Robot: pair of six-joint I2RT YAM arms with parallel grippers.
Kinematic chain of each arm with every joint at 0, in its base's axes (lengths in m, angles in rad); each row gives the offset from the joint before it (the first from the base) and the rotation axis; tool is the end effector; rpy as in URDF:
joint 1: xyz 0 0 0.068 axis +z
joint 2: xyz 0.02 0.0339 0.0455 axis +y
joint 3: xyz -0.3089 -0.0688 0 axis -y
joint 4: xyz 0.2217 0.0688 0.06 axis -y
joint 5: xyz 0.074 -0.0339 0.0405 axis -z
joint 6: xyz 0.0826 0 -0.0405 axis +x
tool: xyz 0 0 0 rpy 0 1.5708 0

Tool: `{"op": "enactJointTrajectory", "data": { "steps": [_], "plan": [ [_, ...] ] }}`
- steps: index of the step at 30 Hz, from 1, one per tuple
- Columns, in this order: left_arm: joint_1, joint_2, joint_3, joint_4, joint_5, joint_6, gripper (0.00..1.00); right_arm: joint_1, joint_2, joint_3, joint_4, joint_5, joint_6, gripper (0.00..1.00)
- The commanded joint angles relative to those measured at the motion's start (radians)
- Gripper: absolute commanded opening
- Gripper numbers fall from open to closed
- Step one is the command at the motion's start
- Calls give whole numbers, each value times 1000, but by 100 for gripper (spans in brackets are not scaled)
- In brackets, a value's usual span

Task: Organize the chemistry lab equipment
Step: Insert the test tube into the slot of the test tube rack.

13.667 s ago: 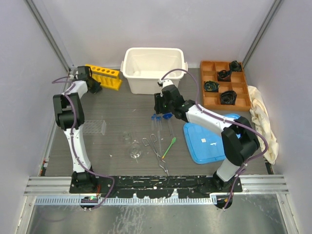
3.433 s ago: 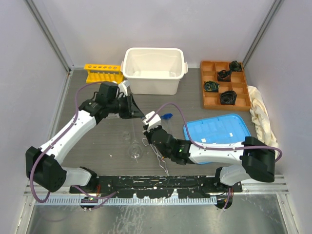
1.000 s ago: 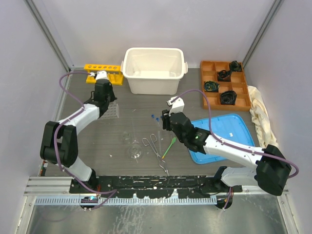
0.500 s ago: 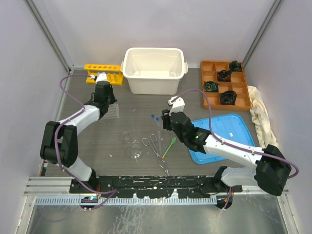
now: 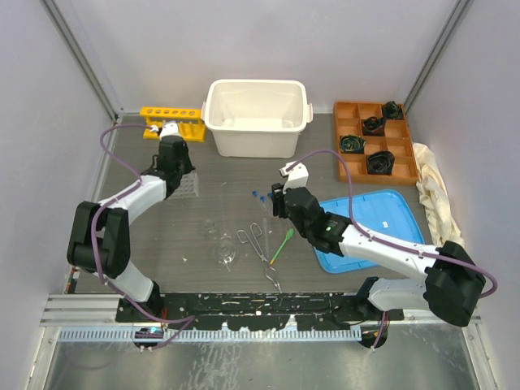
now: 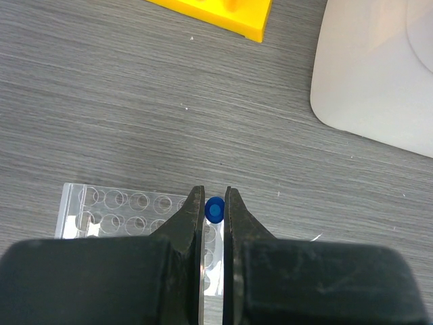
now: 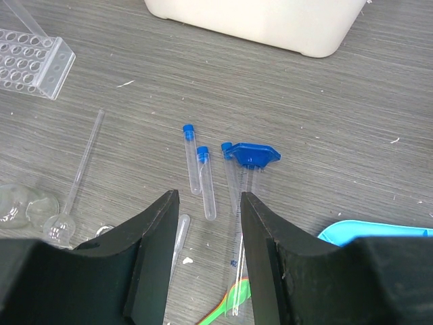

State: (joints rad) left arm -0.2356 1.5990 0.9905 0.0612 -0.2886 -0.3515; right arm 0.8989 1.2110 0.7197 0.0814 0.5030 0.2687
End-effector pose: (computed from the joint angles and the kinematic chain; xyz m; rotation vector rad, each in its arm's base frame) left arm 0.3708 -0.0648 0.2651 -0.2908 2.0732 -0.0489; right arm 0.1988 0.1860 0.2926 -0.2860 1.9164 0.2811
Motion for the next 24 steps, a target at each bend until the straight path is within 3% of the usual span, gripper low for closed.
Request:
{"op": "enactJointTrajectory", "data": {
  "steps": [1,14,19,24],
  "plan": [
    [-4,11,20,30,-21,16,0,-6,-3,0,47,-3,14,48],
    [-13,54,60,-18,-41,37,0,-16,13,1,54,-23,15,48],
    [-17,74,83,-41,-41,37,9,-21,9,-4,55,-27,17,49],
    [-20,81,102,-71,-37,26,24,-23,7,-6,54,-29,19,49]
  ]
}}
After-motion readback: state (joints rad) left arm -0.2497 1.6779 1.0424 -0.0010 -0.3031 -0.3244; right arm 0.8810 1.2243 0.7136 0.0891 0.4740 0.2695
